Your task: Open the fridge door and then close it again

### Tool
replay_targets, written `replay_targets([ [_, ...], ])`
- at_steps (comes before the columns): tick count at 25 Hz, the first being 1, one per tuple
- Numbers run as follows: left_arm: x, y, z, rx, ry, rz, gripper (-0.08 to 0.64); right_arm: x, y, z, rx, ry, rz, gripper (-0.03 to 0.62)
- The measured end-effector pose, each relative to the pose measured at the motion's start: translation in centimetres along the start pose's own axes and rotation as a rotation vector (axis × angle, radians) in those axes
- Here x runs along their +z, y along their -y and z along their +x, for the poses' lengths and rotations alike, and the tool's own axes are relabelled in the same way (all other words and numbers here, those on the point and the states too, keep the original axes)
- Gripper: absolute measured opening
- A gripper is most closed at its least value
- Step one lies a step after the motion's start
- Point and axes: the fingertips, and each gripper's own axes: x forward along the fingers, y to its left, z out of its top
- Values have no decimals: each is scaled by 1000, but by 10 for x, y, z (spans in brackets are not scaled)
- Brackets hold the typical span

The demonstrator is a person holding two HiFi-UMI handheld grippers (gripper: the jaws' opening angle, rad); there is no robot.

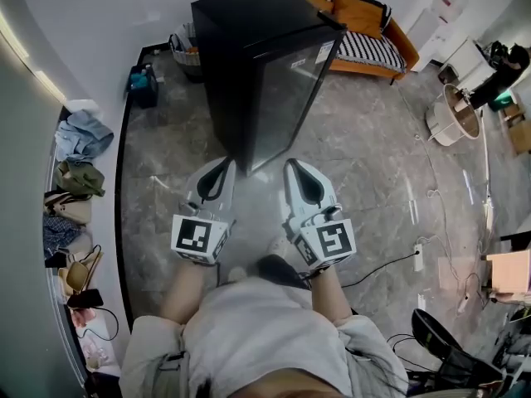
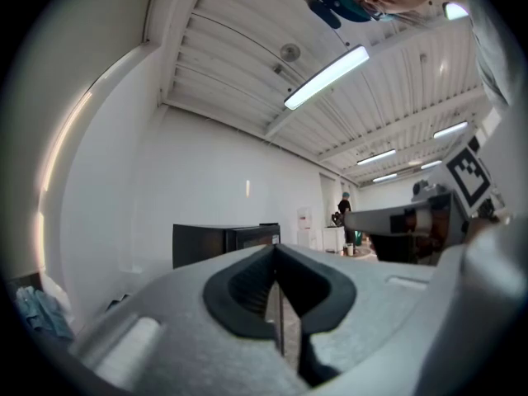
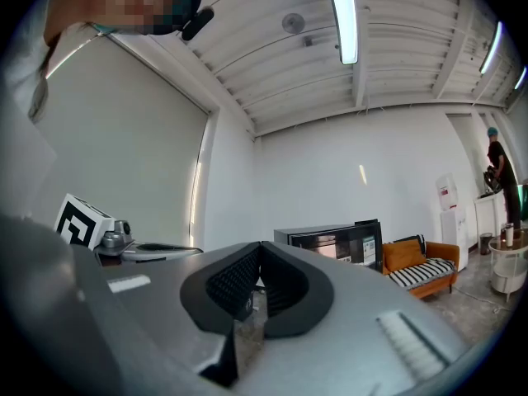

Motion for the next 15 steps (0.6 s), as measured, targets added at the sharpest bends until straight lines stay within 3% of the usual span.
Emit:
replay_targets([
  [15, -14, -2, 96, 154, -17, 8, 3, -7, 94, 56, 162, -17, 10, 3],
])
